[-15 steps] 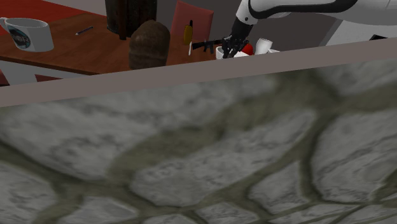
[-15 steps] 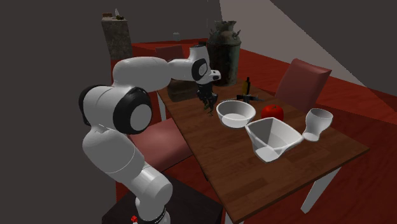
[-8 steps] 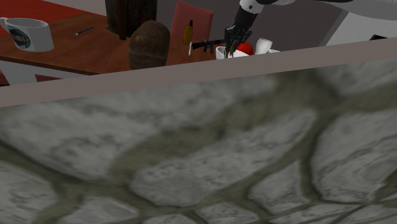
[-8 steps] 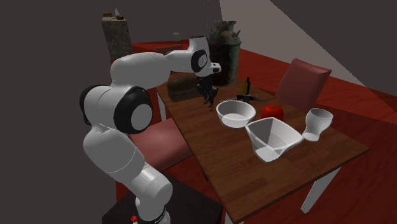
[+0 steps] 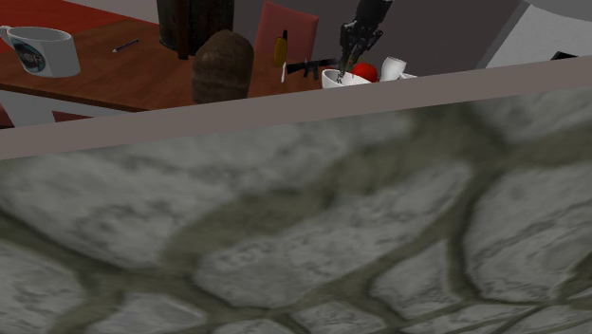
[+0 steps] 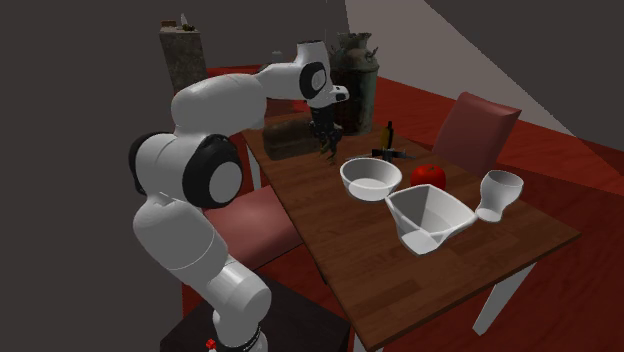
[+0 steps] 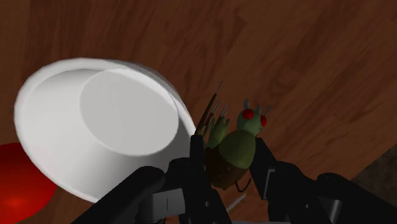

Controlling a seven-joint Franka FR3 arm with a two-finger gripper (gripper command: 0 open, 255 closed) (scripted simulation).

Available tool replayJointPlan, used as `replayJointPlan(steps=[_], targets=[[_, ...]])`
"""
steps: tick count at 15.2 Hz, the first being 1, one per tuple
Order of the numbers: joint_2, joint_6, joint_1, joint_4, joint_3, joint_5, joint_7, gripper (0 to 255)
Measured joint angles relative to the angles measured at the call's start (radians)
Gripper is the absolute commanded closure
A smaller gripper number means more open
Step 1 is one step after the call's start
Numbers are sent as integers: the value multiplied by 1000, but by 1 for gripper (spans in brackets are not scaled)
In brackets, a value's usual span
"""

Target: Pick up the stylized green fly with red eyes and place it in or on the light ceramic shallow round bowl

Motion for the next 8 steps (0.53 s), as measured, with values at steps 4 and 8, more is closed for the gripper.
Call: replayJointPlan(steps=[4, 8], targets=[[18, -58, 0, 75, 2, -1, -3, 255], [34, -115, -1, 149, 3, -2, -8, 255]])
